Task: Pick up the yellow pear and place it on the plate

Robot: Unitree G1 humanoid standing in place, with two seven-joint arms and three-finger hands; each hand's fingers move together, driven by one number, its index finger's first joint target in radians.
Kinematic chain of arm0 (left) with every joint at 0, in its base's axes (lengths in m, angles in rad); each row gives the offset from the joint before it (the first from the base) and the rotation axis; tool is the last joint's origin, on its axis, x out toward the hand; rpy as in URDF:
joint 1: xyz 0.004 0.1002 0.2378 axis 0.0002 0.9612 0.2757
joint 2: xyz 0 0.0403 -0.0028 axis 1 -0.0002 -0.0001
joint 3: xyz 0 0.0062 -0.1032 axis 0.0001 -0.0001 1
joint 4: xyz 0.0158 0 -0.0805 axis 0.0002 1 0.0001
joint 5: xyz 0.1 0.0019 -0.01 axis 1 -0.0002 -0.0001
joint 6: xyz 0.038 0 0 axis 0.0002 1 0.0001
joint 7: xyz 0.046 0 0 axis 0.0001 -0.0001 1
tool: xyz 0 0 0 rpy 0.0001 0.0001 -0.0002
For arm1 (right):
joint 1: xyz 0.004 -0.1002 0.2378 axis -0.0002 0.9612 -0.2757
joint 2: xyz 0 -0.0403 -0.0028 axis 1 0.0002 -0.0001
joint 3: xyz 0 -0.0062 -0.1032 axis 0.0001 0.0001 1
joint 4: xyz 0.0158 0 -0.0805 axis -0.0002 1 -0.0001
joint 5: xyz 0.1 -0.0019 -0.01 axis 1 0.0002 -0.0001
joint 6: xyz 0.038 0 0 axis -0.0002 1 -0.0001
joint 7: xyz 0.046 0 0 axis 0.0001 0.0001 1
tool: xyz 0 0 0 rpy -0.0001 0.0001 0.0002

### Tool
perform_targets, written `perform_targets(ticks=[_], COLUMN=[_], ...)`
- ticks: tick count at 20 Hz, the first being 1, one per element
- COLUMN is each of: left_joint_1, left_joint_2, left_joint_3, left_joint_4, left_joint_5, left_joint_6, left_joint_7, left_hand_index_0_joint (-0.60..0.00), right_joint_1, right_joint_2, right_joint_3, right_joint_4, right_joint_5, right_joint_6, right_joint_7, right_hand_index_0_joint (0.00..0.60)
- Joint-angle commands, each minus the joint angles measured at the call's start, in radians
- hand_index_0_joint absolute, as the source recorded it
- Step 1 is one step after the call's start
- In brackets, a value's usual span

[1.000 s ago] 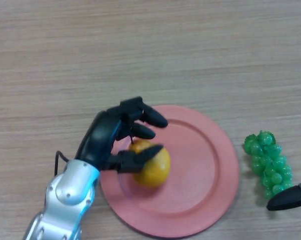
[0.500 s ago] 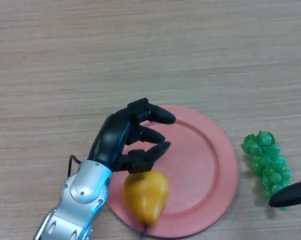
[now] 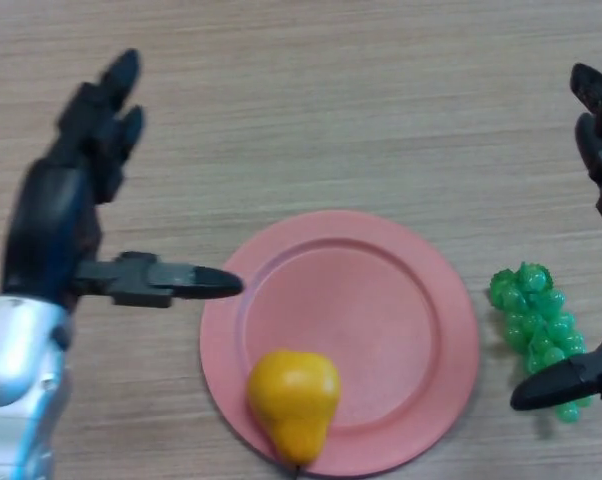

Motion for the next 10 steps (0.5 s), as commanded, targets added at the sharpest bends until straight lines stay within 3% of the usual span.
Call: perform_targets(ticks=[1,5,8,10], left_joint_1=[-0.023,0.022,0.049,0.061], left_joint_2=[0.064,0.099,0.088,0.098], left_joint_3=[0.13,0.212,0.229,0.26], left_joint_4=[-0.087,-0.114,-0.135,-0.185], left_joint_5=[-0.121,-0.231,-0.26,-0.289], left_joint_6=[-0.045,-0.03,-0.045,0.034], left_joint_7=[-0.025,-0.044,-0.023,-0.011], left_hand_index_0_joint=[0.0,0.0,0.0,0.0], right_joint_1=[-0.032,-0.041,-0.043,-0.036], right_joint_2=[-0.028,-0.031,-0.033,-0.029], right_joint_3=[-0.035,-0.017,-0.007,0.0], right_joint_4=[-0.031,-0.008,-0.008,-0.005], right_joint_5=[0.026,0.038,0.056,0.076], right_joint_6=[-0.153,-0.162,-0.161,-0.165], right_joint_7=[-0.016,-0.032,-0.028,-0.02], right_hand_index_0_joint=[0.0,0.0,0.0,0.0])
